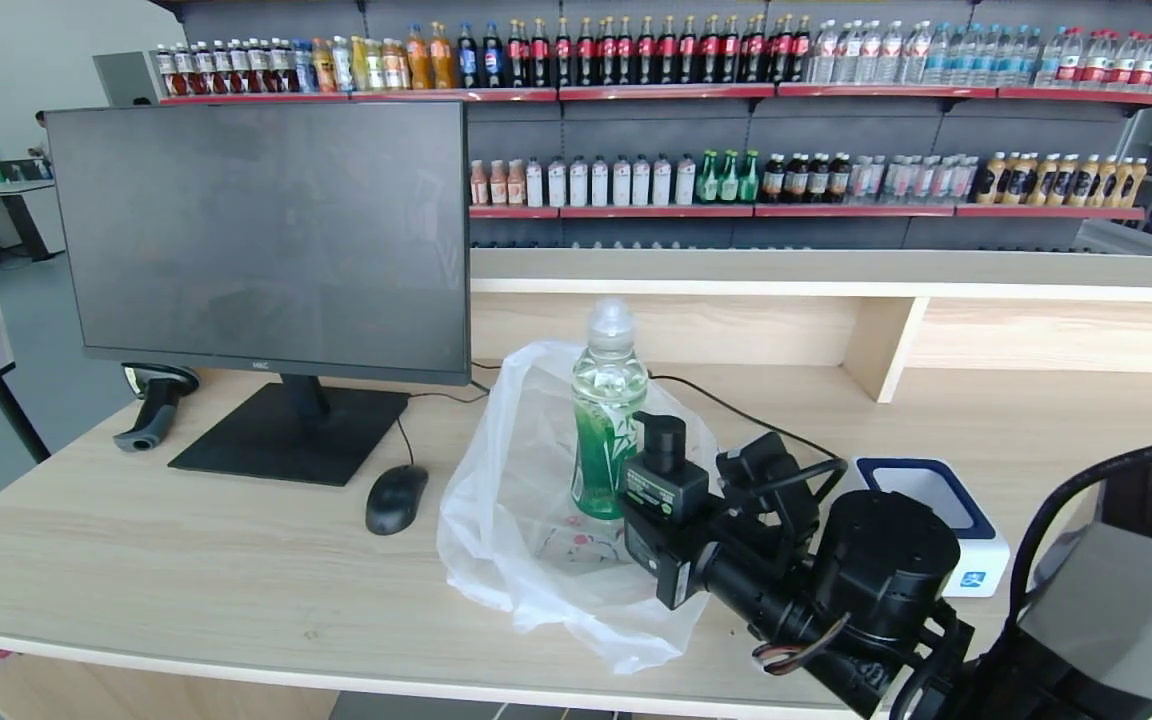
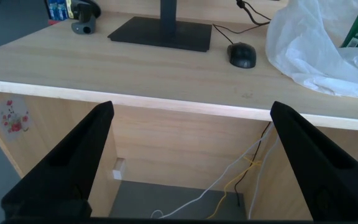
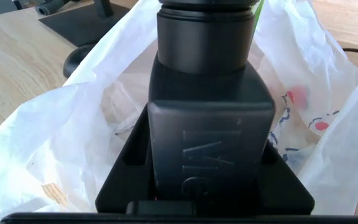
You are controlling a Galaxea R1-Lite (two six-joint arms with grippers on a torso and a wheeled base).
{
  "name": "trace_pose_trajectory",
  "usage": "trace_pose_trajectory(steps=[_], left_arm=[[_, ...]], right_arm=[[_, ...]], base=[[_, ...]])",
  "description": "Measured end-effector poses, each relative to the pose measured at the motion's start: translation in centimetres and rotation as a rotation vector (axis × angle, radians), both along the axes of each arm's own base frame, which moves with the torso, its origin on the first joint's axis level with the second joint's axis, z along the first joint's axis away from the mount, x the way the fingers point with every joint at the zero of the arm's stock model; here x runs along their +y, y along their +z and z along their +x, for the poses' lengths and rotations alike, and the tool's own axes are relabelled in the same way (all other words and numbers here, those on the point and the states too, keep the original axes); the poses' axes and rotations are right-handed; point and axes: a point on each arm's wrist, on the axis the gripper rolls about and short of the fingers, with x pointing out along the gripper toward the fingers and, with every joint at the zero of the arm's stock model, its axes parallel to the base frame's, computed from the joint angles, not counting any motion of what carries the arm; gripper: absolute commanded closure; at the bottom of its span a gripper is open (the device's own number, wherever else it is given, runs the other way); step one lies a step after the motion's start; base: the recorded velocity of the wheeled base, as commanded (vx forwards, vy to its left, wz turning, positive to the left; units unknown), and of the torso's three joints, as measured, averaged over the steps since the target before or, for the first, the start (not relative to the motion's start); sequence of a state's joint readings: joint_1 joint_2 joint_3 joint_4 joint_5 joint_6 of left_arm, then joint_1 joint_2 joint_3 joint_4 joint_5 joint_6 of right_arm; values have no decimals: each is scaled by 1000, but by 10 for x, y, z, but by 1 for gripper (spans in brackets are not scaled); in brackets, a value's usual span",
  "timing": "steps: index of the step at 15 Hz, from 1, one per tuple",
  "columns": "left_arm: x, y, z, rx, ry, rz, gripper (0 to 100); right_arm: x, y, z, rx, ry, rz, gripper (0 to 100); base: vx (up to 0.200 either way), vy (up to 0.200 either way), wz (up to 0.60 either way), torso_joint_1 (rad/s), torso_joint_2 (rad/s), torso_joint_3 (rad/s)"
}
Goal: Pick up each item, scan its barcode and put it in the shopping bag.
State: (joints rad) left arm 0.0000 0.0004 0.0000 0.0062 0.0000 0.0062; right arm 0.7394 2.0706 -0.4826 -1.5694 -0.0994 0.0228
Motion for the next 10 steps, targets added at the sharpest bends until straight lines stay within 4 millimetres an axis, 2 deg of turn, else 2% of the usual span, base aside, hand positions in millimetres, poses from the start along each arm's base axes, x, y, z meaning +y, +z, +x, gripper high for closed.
trace_pose_trajectory(steps=[4,8,10], left_arm=[[0,0,0,0,0,0,0],[0,0,0,1,0,0,0],[0,0,0,1,0,0,0]], right_arm=[[-3,-6,0,20,-8,-18,100],[-9,-10,10,26,-42,-22,100],[-12,-10,21,15,-70,-12,100]], base=[[0,0,0,0,0,0],[0,0,0,0,0,0],[0,0,0,0,0,0]])
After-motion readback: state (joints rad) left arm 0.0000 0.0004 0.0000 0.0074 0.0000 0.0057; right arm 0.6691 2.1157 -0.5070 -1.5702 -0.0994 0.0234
